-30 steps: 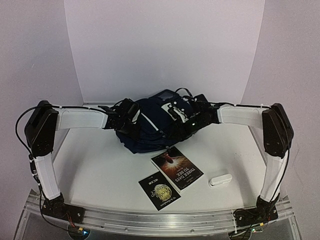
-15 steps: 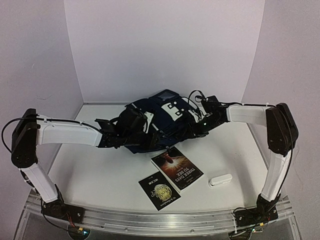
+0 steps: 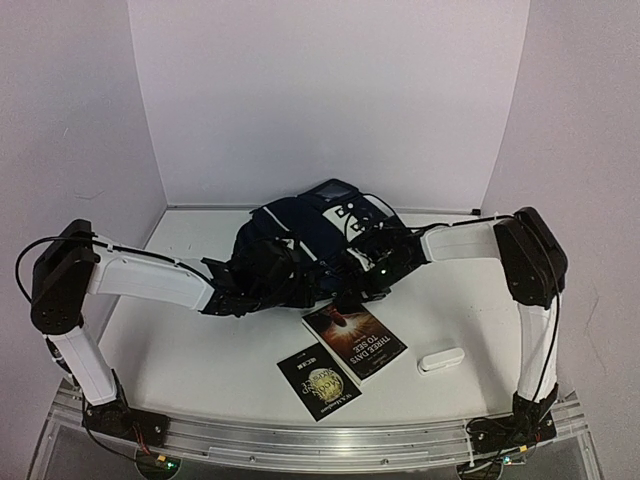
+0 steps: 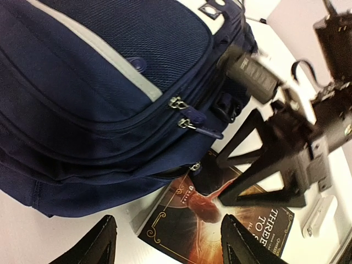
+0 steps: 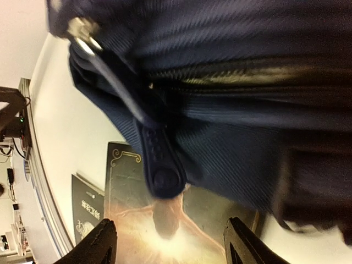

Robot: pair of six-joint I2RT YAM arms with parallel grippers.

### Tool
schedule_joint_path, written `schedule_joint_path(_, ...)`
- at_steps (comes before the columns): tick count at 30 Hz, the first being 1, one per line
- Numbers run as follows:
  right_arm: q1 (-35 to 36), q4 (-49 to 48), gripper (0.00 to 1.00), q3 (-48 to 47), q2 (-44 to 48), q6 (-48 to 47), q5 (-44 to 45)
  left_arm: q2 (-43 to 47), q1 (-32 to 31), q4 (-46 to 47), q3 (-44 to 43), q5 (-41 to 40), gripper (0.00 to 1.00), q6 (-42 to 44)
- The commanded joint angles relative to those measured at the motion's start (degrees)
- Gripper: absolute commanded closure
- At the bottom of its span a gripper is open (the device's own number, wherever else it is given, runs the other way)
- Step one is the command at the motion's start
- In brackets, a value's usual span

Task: Pack the student bag
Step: Adjust the student bag at the center of the board.

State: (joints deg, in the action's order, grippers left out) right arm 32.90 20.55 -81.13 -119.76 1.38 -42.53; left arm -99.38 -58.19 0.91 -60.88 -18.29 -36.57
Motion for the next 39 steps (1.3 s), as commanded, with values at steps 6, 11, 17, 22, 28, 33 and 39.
schedule_joint_path(6,4.6,-5.3,0.31,-4.3,-2.7,0.0,4.0,4.1,0.2,2.9,3.8,-4.3,0.35,-5.3)
schedule_joint_path(11,5.9,-5.8,0.31,-4.9,-3.0,-0.6,10.6,4.8,0.2,2.6,4.5,-5.0,0.35,-5.6)
schedule_joint_path(17,7.3,-5.7,0.31,-3.7,-0.8,-0.7,8.6,5.9,0.2,3.1,5.5,-5.8,0.35,-5.0)
schedule_joint_path(22,7.3,-6.1,0.29,0.0,4.3,-4.2,16.7,6.9,0.2,3.3,6.0,-6.0,0.35,-4.4)
schedule_joint_path(28,7.4,-13.1,0.25,1.5,3.3,-2.9,21.2,6.2,0.5,3.7,5.4,-6.0,0.35,-3.5)
schedule_joint_path(33,7.5,-14.8,0.25,-0.8,-1.0,0.0,17.3,6.6,0.7,3.6,5.6,-6.3,0.35,-3.4)
schedule_joint_path(39,8.2,-14.8,0.3,-2.9,-0.9,5.5,9.6,7.2,1.7,3.5,6.2,-5.8,0.35,-3.2)
